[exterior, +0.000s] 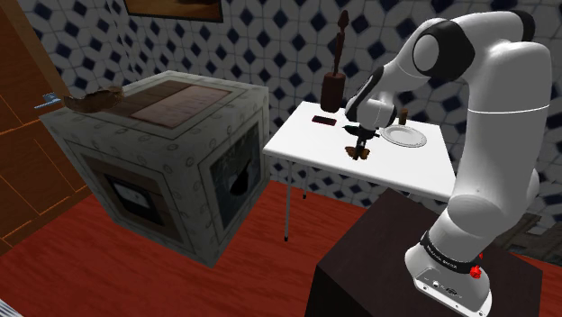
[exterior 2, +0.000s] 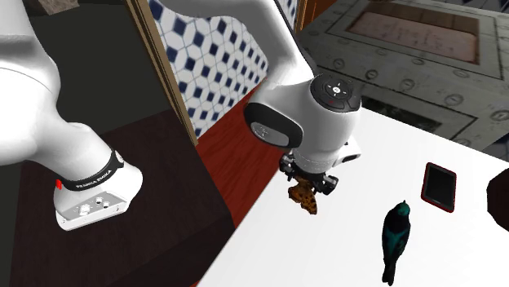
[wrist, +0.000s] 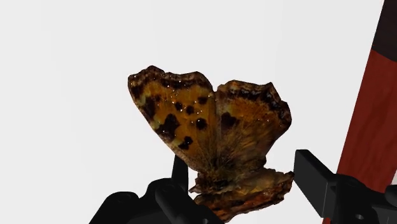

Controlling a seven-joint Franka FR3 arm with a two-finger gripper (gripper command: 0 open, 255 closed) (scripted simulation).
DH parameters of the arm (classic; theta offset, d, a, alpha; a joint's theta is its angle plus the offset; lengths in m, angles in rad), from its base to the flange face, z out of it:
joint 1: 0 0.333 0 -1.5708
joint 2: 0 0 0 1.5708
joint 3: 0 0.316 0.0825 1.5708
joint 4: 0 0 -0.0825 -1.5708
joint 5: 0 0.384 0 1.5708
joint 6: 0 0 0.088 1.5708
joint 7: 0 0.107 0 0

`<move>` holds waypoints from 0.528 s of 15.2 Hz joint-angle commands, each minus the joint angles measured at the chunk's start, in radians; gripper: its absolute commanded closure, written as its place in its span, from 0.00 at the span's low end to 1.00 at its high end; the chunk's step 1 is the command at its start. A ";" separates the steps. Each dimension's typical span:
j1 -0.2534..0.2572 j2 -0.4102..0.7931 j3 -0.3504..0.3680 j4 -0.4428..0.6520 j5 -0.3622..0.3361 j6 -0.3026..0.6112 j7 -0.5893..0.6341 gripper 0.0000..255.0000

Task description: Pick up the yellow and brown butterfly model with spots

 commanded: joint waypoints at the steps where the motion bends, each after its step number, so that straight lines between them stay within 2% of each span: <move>1: 0.015 -0.029 -0.020 -0.007 -0.029 -0.019 0.023 1.00; 8: 0.056 -0.117 -0.077 -0.015 -0.127 -0.084 0.098 1.00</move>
